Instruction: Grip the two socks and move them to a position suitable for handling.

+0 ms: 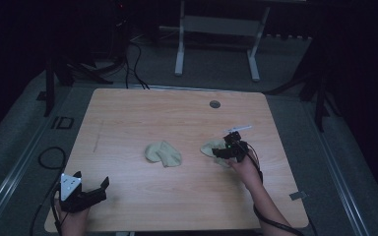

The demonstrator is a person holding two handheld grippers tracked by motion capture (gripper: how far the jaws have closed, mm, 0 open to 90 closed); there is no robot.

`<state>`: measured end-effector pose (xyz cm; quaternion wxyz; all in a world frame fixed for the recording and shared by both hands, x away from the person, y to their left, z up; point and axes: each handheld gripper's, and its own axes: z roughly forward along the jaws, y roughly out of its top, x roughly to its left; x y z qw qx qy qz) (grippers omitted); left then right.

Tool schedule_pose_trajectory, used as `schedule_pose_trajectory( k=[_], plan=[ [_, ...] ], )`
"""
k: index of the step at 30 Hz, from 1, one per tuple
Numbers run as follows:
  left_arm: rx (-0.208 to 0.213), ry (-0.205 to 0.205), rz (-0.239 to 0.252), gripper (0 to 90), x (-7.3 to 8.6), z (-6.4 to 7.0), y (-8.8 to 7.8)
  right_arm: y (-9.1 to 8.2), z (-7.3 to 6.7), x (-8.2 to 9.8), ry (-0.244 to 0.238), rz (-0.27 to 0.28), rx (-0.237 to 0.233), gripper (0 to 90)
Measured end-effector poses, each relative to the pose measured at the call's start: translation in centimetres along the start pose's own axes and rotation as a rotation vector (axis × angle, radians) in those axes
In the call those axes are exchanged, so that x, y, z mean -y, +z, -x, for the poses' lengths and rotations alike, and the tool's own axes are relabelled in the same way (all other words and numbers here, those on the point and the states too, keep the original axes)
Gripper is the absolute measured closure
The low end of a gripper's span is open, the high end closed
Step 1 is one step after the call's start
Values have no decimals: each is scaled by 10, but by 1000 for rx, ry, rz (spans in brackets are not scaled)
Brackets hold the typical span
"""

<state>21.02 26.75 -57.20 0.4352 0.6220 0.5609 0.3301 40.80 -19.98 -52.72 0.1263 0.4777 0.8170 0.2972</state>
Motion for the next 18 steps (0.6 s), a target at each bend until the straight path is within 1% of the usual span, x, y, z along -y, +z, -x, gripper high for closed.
schedule_pose_trajectory(
  k=[3, 5, 6, 8, 10, 12, 13, 14, 16, 18],
  plan=[
    [2, -1, 2, 7, 0, -1, -1, 10, -3, -5, 1, -21, 28, 391],
    [3, -2, 0, 7, 1, -1, -1, 16, -4, -6, 5, -37, 47, 437],
    [2, -3, 0, 7, 1, -1, -1, 19, -4, -6, 6, -46, 55, 438],
    [4, -4, 2, 7, 1, -1, -1, 26, -5, -5, -12, -65, 83, 463],
    [4, -3, 1, 7, 1, -1, -1, 27, -9, -4, -46, -56, 128, 497],
    [2, -2, -1, 7, 1, -1, -1, 28, -12, -4, -56, -48, 130, 579],
    [0, -3, -1, 7, 1, -1, -1, 28, -14, -4, -59, -48, 127, 652],
    [1, -3, -1, 7, 1, -1, -1, 28, -17, -4, -70, -50, 128, 697],
    [2, 0, -1, 7, 1, 0, -1, 29, -21, -5, -88, -57, 137, 748],
    [5, -2, -2, 7, 1, 0, -1, 29, -22, -6, -80, -52, 133, 789]
  ],
)
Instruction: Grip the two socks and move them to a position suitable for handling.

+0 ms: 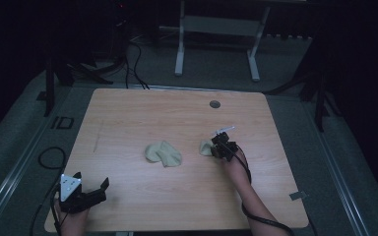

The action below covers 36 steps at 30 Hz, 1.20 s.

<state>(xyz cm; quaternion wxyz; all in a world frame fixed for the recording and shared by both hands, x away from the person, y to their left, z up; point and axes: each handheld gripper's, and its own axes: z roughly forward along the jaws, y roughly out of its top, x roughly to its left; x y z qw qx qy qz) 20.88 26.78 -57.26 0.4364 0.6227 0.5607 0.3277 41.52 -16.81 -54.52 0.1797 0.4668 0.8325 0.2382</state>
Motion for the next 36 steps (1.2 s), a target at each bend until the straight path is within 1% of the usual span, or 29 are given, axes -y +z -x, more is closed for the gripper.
schedule_pose_trajectory(
  k=[2, 3, 4, 5, 7, 10, 14, 16, 17, 20, 21, 24, 26, 28, 29, 30, 31, 33, 34, 36],
  plan=[
    [0, 1, -2, 7, 0, 0, 0, 0, 1, 0, 6, 1, -11, 812],
    [0, 0, -2, 7, 0, -1, 0, 0, 2, 0, 7, 0, -27, 820],
    [0, 1, -2, 7, 0, -1, 0, -2, 3, 0, 18, 0, -53, 827],
    [-1, 0, -1, 7, 0, -1, 0, -5, 4, 0, 16, 6, -67, 829],
    [1, -4, 1, 7, 0, -1, 0, -13, 2, 2, 3, 20, -66, 832],
    [-2, -5, -3, 8, 0, -1, 1, -29, -2, 2, -21, 52, -82, 834],
    [-3, -5, 0, 8, 0, -1, 0, -57, -9, 1, -50, 103, -102, 834],
    [-4, 5, -2, 7, 0, 0, 0, -71, -14, 1, -81, 122, -92, 834],
    [-7, 12, -4, 7, 0, 1, 1, -77, -16, 2, -92, 125, -96, 834],
    [-2, 17, -4, 7, 0, 3, 2, -93, -22, 8, -117, 134, -108, 834],
    [-1, 19, -4, 7, -1, 3, 2, -98, -24, 12, -116, 142, -115, 834],
    [2, 15, -2, 7, -1, 3, 1, -113, -30, 25, -117, 167, -145, 834],
    [3, 20, -1, 7, -1, 3, 1, -120, -35, 37, -131, 178, -142, 833],
    [8, 26, -3, 8, -1, 5, 1, -124, -42, 51, -125, 188, -151, 833],
    [12, 29, -2, 8, -1, 6, 2, -124, -47, 58, -133, 179, -147, 833],
    [15, 32, -1, 7, -2, 7, 2, -122, -51, 65, -132, 167, -156, 833],
    [19, 39, -1, 8, -2, 8, 2, -118, -55, 72, -132, 155, -169, 833],
    [24, 49, -3, 8, -2, 11, 2, -109, -62, 83, -133, 130, -168, 833],
    [26, 50, 0, 7, -2, 12, 2, -104, -65, 88, -131, 113, -182, 832],
    [46, 53, 10, 7, -3, 15, 1, -93, -69, 95, -124, 85, -183, 831]
  ],
)
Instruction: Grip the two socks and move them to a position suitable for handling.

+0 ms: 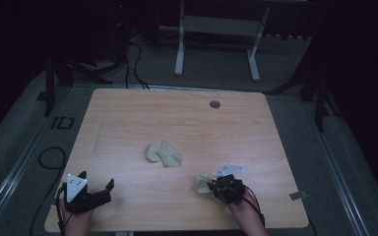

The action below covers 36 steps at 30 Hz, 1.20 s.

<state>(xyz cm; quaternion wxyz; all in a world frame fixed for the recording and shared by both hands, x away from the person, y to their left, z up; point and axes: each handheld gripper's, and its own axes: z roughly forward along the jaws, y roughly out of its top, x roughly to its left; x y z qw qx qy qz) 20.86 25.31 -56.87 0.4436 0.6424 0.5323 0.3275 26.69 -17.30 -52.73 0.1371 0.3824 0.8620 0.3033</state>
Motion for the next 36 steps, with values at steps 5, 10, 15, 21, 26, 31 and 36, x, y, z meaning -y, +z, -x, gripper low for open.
schedule_pose_trajectory(
  k=[5, 10, 15, 21, 26, 31, 36],
  plan=[
    [42, 15, 2, 7, -1, 7, -1, 20, -7, 12, 5, -59, -12, 679],
    [109, 66, -10, 8, -3, 22, 0, 23, -23, 15, -35, -38, 31, 501],
    [170, 107, 4, 7, -5, 47, 0, 26, -26, 15, -23, -23, 39, 457],
    [353, 35, -51, 34, -14, 77, 2, 28, -28, 11, -11, -36, 11, 345],
    [480, 118, -64, 70, -21, 112, 5, 8, -23, 4, 3, 0, -21, 363],
    [567, 265, -117, 221, -22, 145, 17, -9, -24, 10, -38, -3, -30, 426],
    [659, 351, -139, 549, -28, 168, 31, -9, -26, 23, -87, -38, -31, 506]
  ],
)
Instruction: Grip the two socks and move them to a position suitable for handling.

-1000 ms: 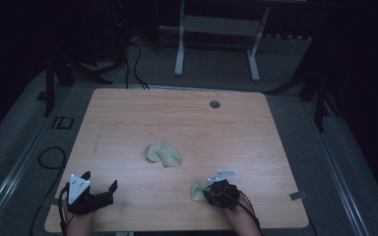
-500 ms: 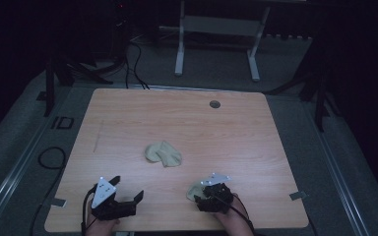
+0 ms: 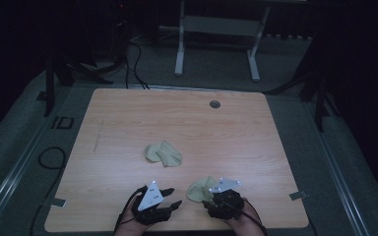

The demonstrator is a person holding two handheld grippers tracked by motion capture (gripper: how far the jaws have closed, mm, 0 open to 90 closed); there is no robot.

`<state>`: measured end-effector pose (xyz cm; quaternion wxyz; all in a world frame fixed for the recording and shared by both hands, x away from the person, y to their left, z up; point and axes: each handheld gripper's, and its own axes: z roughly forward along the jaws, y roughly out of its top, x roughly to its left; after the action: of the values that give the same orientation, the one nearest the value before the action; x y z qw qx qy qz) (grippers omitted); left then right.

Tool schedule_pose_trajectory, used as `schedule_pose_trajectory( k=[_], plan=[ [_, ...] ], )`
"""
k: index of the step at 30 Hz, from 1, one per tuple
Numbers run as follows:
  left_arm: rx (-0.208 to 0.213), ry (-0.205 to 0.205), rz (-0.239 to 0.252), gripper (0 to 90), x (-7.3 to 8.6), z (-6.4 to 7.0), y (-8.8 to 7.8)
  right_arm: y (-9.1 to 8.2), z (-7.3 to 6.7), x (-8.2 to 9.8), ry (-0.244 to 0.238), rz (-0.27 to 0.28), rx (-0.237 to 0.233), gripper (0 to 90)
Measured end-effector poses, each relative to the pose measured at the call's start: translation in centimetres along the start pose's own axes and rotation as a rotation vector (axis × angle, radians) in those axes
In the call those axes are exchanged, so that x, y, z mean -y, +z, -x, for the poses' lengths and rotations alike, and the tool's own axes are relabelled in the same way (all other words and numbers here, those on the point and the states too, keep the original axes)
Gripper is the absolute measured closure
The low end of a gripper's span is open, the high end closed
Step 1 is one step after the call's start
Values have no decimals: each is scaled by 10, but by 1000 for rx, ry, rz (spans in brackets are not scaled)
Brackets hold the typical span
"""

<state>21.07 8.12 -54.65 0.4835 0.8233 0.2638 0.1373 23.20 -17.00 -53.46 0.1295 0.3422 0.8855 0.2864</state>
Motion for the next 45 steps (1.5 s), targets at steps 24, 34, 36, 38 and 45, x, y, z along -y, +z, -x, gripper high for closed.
schedule_pose_trajectory(
  k=[24, 34, 36, 38, 45],
  plan=[
    [27, 68, -238, 891, -15, -11, 73, 24, 11, -6, 15, -23, -53, 796],
    [5, 78, -244, 892, -14, -8, 71, -6, 20, -8, 6, 21, -56, 828],
    [-1, 77, -241, 892, -14, -7, 71, -15, 28, -8, 32, 36, -42, 827],
    [-3, 80, -245, 892, -14, -6, 70, -22, 38, -6, 56, 54, -30, 827],
    [6, 81, -243, 892, -13, -7, 70, -33, 73, 9, 142, 59, 23, 825]
  ],
)
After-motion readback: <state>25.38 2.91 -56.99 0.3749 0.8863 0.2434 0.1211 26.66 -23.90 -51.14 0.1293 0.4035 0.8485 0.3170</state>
